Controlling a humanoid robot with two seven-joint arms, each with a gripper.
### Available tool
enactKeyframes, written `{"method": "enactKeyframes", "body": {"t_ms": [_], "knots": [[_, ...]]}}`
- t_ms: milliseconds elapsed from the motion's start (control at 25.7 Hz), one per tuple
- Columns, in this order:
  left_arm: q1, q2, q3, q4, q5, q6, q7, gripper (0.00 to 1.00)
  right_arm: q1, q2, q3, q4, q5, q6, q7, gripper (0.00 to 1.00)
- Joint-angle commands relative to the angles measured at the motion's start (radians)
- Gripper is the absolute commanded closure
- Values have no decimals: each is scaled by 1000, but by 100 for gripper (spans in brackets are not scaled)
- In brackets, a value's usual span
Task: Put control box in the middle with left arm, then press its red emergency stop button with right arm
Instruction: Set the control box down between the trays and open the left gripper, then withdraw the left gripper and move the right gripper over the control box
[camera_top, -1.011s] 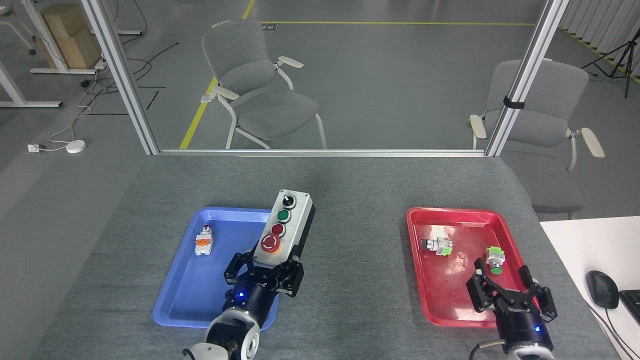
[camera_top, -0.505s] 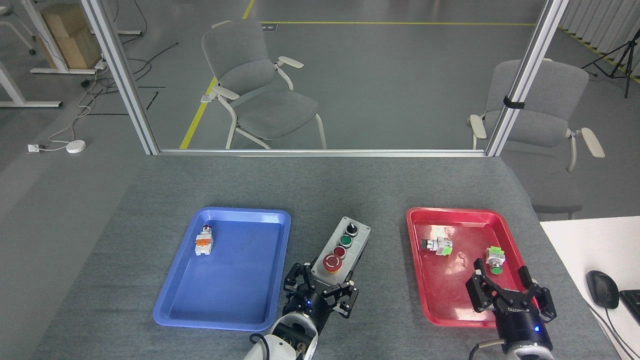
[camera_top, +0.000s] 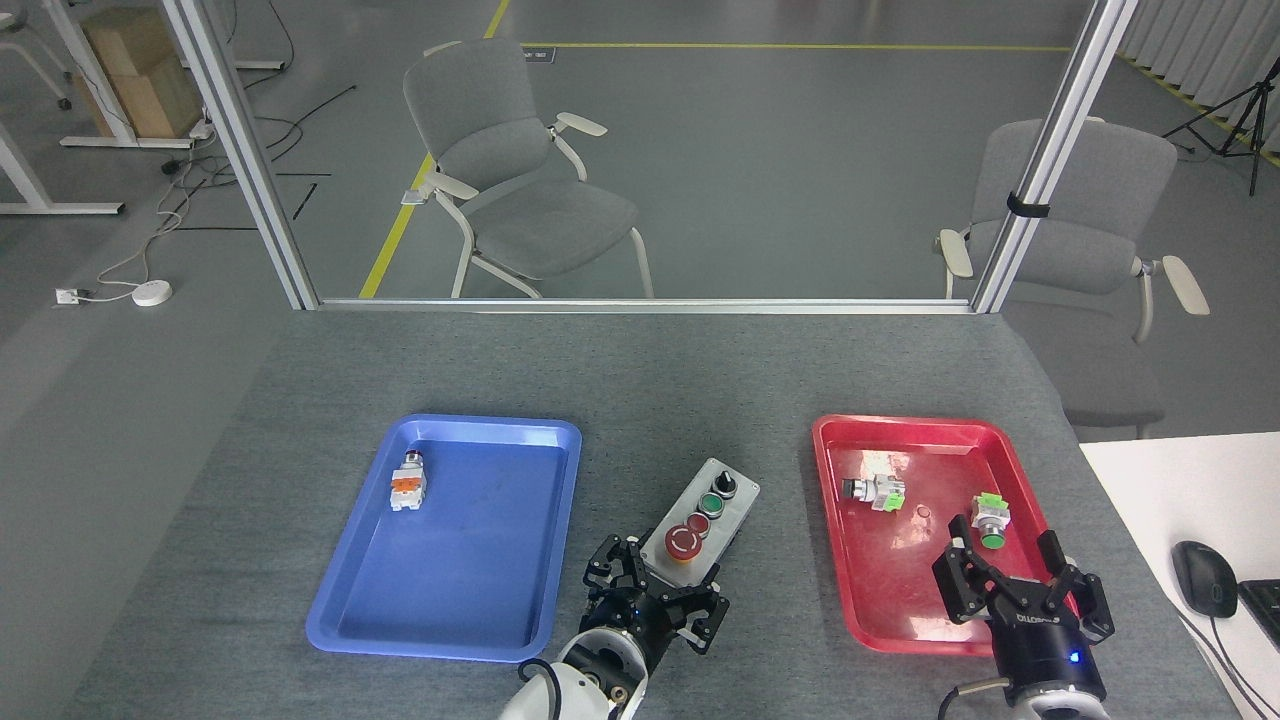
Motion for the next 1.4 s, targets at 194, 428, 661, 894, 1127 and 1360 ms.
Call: {"method": "enactKeyframes", "body": {"t_ms": [194,428,661,894,1127,1360], "knots": [[1,0,-30,0,3,3,-2,10,1,0,0,0,-3,-2,6,1],[14,2,-21,-43,3,3,-2,2,3,0,0,0,-5,-2,6,1],[162,217,53,-402,24,-49,-2,1,3,0,0,0,-8,0,7,3],[343,390,266,-729,165,-160,-2,1,-2,-2,0,2,-11,7,10,28],[386,392,542,-784,262,-234,9,1,-14,-11,0,3,-41,3,10,56],[353,364,671,-737,262,-217,18,1,-68,-43,21,14,-41,-6,10,100]]}}
